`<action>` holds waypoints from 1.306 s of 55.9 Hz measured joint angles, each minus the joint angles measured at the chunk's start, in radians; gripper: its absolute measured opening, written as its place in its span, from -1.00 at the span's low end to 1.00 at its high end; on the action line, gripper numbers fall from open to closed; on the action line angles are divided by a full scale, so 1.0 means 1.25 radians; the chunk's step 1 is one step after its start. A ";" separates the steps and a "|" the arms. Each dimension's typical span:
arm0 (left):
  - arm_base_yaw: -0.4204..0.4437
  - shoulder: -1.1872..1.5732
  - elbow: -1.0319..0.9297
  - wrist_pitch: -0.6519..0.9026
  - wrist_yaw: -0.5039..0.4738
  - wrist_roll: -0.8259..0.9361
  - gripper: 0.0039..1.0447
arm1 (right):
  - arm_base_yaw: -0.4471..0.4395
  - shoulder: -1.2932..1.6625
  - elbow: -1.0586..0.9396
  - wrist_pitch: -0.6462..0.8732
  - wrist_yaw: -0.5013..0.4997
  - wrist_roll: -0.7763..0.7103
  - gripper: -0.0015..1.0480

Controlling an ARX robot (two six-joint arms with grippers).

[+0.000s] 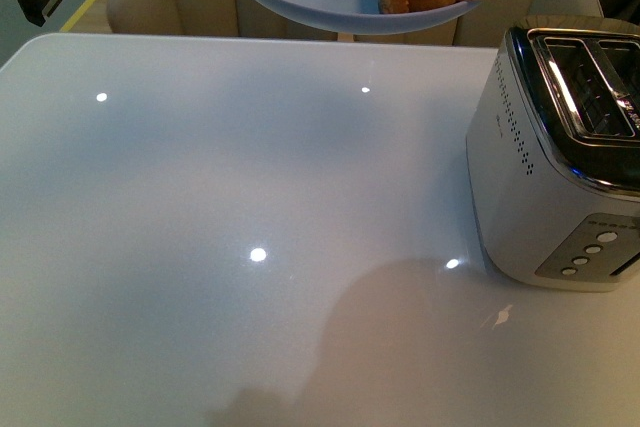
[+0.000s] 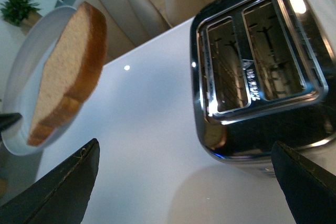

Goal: Left arm holds plate, right arm toasts bread

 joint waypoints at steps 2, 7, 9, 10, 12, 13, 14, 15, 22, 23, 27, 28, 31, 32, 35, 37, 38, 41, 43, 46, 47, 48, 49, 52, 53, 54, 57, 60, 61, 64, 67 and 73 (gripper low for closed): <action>0.000 0.000 0.000 0.000 0.000 0.000 -0.95 | 0.007 0.040 0.009 0.038 0.000 0.030 0.83; 0.000 0.000 0.000 0.000 -0.001 0.000 -0.95 | 0.027 0.134 0.034 0.136 0.003 0.094 0.83; 0.000 0.000 0.000 0.000 0.000 0.000 -0.95 | 0.041 0.173 0.046 0.185 0.004 0.127 0.83; 0.000 0.000 0.000 0.000 0.000 0.000 -0.95 | 0.045 0.182 0.049 0.197 0.005 0.135 0.83; 0.000 0.000 0.000 0.000 0.000 0.000 -0.95 | 0.057 0.209 0.056 0.230 0.007 0.160 0.83; 0.000 0.000 0.000 0.000 0.000 0.000 -0.95 | 0.066 0.225 0.063 0.251 0.008 0.173 0.83; 0.000 0.000 0.000 0.000 0.000 0.000 -0.95 | 0.070 0.233 0.066 0.261 0.008 0.180 0.83; 0.000 0.000 0.000 0.000 0.000 0.000 -0.95 | 0.078 0.248 0.071 0.279 0.009 0.189 0.83; 0.000 0.000 0.000 0.000 0.000 0.000 -0.95 | 0.117 0.316 0.109 0.342 0.014 0.242 0.83; 0.000 0.000 0.000 0.000 0.000 0.000 -0.95 | 0.123 0.326 0.117 0.346 0.017 0.246 0.83; 0.000 0.000 0.000 0.000 -0.001 0.000 -0.95 | 0.139 0.352 0.141 0.347 0.027 0.259 0.83; 0.000 0.000 0.000 0.000 -0.001 0.000 -0.95 | 0.144 0.360 0.147 0.347 0.028 0.263 0.83; 0.000 0.000 0.000 0.000 -0.001 0.000 -0.95 | 0.151 0.373 0.160 0.349 0.029 0.270 0.83; 0.000 0.000 0.000 0.000 0.000 0.000 -0.95 | 0.154 0.379 0.165 0.351 0.029 0.275 0.83; 0.000 0.000 0.000 0.000 0.000 0.000 -0.95 | 0.161 0.392 0.178 0.355 0.029 0.285 0.83; 0.000 0.000 0.000 0.000 0.000 0.000 -0.95 | 0.165 0.401 0.186 0.357 0.031 0.290 0.83; 0.000 0.000 0.000 0.000 0.000 0.000 -0.95 | 0.167 0.406 0.190 0.359 0.031 0.294 0.83; 0.000 0.000 0.000 0.000 0.000 0.000 -0.95 | 0.173 0.416 0.199 0.361 0.032 0.304 0.83; 0.000 0.000 0.000 0.000 0.000 0.000 -0.95 | 0.176 0.421 0.203 0.361 0.036 0.308 0.83; 0.000 0.000 0.000 0.000 0.000 0.000 -0.95 | 0.182 0.427 0.208 0.362 0.038 0.318 0.83; 0.000 0.000 0.000 0.000 0.000 0.000 -0.95 | 0.183 0.428 0.208 0.362 0.038 0.320 0.83; 0.000 0.000 0.000 0.000 0.000 0.000 -0.95 | 0.185 0.430 0.208 0.363 0.039 0.325 0.83; 0.000 0.000 0.000 0.000 0.000 0.000 -0.95 | 0.187 0.432 0.208 0.363 0.040 0.329 0.83; 0.000 0.000 0.000 0.000 0.000 0.000 -0.95 | 0.193 0.435 0.208 0.362 0.045 0.337 0.78; 0.000 0.000 0.000 0.000 -0.001 0.000 -0.95 | 0.197 0.436 0.208 0.362 0.049 0.341 0.69; 0.000 0.000 0.000 0.000 -0.001 0.000 -0.95 | 0.201 0.438 0.208 0.361 0.050 0.344 0.63; 0.000 0.000 0.000 0.000 0.000 0.000 -0.95 | 0.207 0.440 0.208 0.361 0.054 0.351 0.39; 0.000 0.000 0.000 0.000 0.000 0.000 -0.95 | 0.209 0.440 0.206 0.361 0.055 0.359 0.23; 0.000 0.000 0.000 0.000 0.000 0.000 -0.95 | 0.209 0.440 0.206 0.361 0.055 0.362 0.16; 0.000 0.000 0.000 0.000 0.000 0.000 -0.95 | 0.209 0.439 0.205 0.361 0.055 0.367 0.00; 0.000 0.000 0.000 0.000 0.000 0.000 -0.95 | 0.208 0.435 0.204 0.357 0.055 0.370 -0.17; 0.000 0.000 0.000 0.000 0.000 -0.001 -0.95 | 0.206 0.415 0.203 0.347 0.054 0.374 -0.54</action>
